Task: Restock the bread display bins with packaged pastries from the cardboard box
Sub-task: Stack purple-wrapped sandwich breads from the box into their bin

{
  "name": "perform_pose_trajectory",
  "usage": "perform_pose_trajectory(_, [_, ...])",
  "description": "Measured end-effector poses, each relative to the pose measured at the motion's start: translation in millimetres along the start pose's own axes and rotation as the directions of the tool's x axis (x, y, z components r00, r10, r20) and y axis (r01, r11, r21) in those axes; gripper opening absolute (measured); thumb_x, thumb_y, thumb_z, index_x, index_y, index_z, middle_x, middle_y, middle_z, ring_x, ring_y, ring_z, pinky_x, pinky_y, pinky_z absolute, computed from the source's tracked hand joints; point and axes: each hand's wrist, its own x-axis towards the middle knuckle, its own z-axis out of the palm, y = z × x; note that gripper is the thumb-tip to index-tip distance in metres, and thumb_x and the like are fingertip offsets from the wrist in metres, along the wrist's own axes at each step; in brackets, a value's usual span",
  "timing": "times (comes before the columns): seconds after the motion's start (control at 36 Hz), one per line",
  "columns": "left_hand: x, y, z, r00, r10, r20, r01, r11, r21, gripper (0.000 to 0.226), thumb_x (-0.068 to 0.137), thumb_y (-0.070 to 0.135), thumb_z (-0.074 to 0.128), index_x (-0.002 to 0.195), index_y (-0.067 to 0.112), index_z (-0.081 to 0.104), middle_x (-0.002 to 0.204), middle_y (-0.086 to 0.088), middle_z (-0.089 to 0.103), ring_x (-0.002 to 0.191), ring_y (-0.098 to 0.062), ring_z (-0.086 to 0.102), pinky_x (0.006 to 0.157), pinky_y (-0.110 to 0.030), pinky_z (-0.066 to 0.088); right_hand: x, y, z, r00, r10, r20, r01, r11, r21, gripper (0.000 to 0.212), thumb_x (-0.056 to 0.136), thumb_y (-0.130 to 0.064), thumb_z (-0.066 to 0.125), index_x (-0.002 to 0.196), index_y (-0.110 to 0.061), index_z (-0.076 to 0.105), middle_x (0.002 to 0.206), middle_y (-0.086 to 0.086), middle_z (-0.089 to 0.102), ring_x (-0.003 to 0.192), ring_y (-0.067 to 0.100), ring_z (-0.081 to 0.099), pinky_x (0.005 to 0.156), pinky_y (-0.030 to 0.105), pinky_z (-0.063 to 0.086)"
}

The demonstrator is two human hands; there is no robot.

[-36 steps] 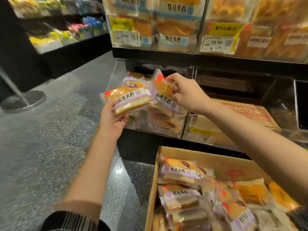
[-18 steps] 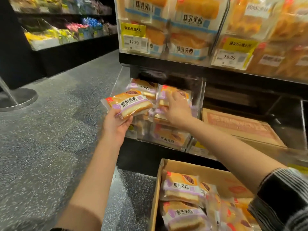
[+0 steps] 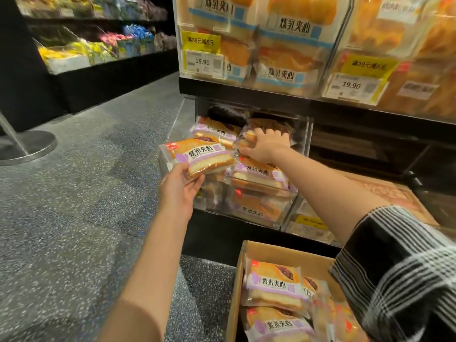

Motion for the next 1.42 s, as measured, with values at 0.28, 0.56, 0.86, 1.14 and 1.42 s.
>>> perform_pose_trajectory(0.28, [-1, 3, -2, 1.000, -0.020, 0.001, 0.020, 1.000, 0.023, 0.023, 0.094, 0.010, 0.053, 0.117, 0.007, 0.055, 0.090, -0.007, 0.067, 0.076, -0.015, 0.064, 0.055, -0.019, 0.055, -32, 2, 12, 0.884, -0.112, -0.454, 0.245, 0.938, 0.246, 0.072, 0.087, -0.015, 0.063, 0.149, -0.013, 0.027, 0.153, 0.007, 0.032, 0.144, 0.024, 0.024, 0.120, 0.037, 0.007])
perform_pose_trajectory(0.56, [-5, 5, 9, 0.994, -0.079, 0.077, 0.080, 0.997, -0.016, 0.014, 0.096, 0.012, 0.050, 0.087, 0.011, 0.061, 0.084, -0.009, 0.066, 0.080, -0.020, 0.062, 0.066, -0.022, 0.052, -60, -41, 19, 0.672, -0.611, -0.417, 0.685, 0.728, 0.037, 0.075, 0.078, -0.015, 0.071, 0.146, -0.018, 0.039, 0.149, 0.015, 0.039, 0.133, 0.032, 0.042, 0.101, 0.045, 0.044])
perform_pose_trajectory(0.86, [11, 17, 0, 0.980, -0.122, 0.155, 0.136, 0.987, -0.085, 0.042, 0.099, 0.036, 0.039, 0.126, 0.005, 0.048, 0.122, -0.019, 0.061, 0.109, -0.028, 0.062, 0.098, -0.038, 0.046, -12, -63, 4, 0.687, -0.473, -0.553, 0.525, 0.848, -0.073, 0.046, 0.084, -0.004, 0.062, 0.129, -0.009, 0.055, 0.122, 0.013, 0.060, 0.112, 0.032, 0.055, 0.087, 0.039, 0.045])
perform_pose_trajectory(1.14, [23, 8, -6, 0.991, -0.122, -0.049, 0.113, 0.982, -0.153, 0.025, 0.096, 0.019, 0.040, 0.090, 0.011, 0.063, 0.082, -0.003, 0.064, 0.075, -0.013, 0.061, 0.074, -0.026, 0.050, 38, -83, 6, 0.965, -0.193, -0.180, 0.197, 0.980, 0.002, 0.080, 0.089, -0.070, 0.037, 0.137, -0.005, 0.039, 0.132, 0.015, 0.051, 0.122, 0.033, 0.048, 0.095, 0.041, 0.040])
perform_pose_trajectory(1.42, [20, -2, 3, 0.992, -0.084, -0.098, 0.077, 0.995, -0.066, 0.023, 0.095, 0.017, 0.041, 0.085, 0.012, 0.061, 0.074, -0.001, 0.060, 0.066, -0.011, 0.055, 0.070, -0.023, 0.047, 49, -92, 23, 0.918, -0.261, -0.298, 0.271, 0.963, -0.007, 0.050, 0.103, -0.044, 0.028, 0.151, -0.032, 0.018, 0.137, 0.014, 0.046, 0.123, 0.035, 0.044, 0.099, 0.046, 0.033])
